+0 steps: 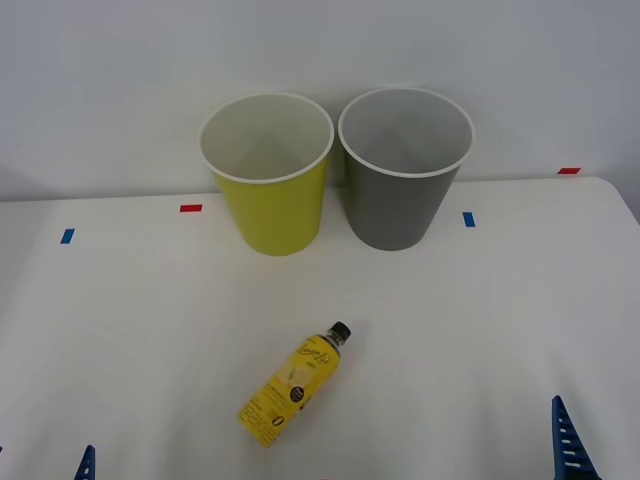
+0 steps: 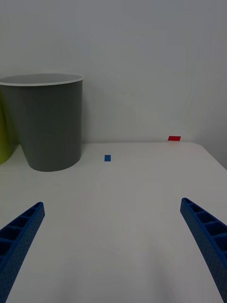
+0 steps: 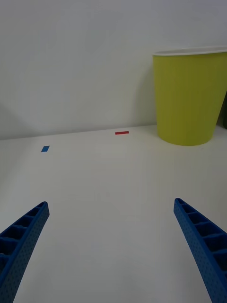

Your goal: Put cans in the gray bin and PET bottles in the light green bin.

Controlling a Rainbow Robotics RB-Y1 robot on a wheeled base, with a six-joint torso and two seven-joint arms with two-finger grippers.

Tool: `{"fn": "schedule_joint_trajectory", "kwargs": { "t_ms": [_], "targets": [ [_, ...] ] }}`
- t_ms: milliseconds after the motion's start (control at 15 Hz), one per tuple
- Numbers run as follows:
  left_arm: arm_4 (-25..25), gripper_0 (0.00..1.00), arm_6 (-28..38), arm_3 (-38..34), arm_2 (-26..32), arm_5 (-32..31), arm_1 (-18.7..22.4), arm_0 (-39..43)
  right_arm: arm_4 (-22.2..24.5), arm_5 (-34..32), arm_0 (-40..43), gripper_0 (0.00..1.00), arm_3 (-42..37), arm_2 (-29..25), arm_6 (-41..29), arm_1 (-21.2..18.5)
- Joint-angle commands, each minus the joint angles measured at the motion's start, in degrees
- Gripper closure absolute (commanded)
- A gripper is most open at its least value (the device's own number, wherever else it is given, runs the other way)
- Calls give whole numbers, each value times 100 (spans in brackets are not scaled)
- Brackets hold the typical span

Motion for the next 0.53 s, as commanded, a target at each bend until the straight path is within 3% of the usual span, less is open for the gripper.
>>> {"fn": "schedule_joint_trajectory", "kwargs": {
  "t_ms": [67,533],
  "targets": [
    [0,9,0,0,0,0,0,0,0,0,0,0,0,0,0,0],
    [0,9,0,0,0,0,0,0,0,0,0,0,0,0,0,0]
  ]
}}
